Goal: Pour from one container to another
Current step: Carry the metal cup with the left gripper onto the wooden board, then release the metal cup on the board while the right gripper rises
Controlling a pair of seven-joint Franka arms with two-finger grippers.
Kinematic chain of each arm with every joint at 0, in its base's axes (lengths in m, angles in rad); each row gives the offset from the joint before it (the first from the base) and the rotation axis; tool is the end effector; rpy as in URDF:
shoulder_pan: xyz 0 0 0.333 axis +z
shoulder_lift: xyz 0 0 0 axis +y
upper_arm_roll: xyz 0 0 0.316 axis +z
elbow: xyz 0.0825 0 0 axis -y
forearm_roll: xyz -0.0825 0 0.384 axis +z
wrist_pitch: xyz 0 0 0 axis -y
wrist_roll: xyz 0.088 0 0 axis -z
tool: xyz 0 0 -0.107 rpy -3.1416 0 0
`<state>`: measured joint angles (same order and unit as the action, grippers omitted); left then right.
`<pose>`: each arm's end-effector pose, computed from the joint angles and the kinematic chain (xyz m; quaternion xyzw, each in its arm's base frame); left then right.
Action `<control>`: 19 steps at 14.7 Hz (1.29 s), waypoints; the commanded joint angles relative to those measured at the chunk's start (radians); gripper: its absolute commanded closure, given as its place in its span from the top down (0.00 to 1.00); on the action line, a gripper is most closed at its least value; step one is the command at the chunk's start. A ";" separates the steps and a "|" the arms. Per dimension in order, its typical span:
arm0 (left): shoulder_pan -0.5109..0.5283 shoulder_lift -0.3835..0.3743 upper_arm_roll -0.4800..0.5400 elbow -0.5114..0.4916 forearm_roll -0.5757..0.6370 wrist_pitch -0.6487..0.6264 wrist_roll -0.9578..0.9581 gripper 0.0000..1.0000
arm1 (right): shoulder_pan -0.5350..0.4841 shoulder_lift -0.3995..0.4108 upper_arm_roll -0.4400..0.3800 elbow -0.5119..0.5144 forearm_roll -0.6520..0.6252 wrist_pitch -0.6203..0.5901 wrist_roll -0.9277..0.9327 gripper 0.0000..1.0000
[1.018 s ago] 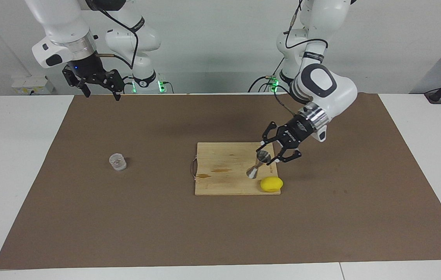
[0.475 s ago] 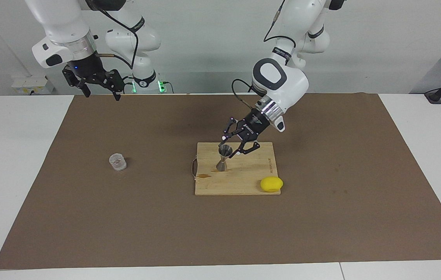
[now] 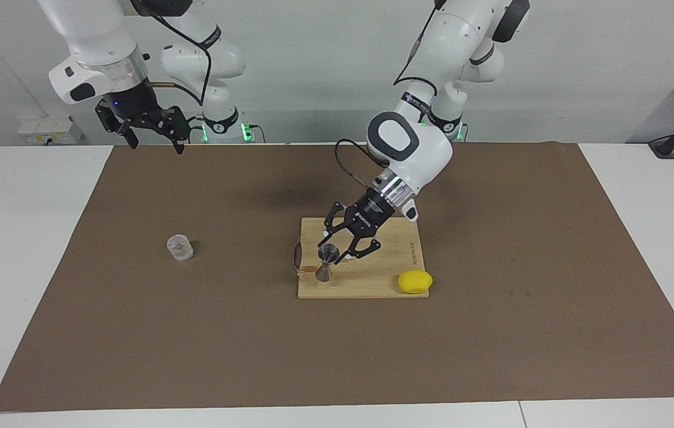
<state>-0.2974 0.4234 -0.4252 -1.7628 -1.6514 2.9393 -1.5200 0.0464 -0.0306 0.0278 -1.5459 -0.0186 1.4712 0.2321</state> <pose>0.5565 -0.3656 0.3687 0.2851 0.8125 -0.3215 0.3939 0.5335 0.0378 0.6443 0.9965 -0.0796 -0.0203 0.0130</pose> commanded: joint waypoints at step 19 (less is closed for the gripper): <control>-0.045 -0.069 0.013 -0.133 0.041 0.038 -0.002 0.00 | 0.000 -0.014 -0.005 -0.008 0.019 -0.017 -0.017 0.99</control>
<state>-0.3313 0.3885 -0.4242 -1.8643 -1.6179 2.9628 -1.5155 0.0465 -0.0306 0.0278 -1.5459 -0.0186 1.4669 0.2321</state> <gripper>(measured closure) 0.507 0.004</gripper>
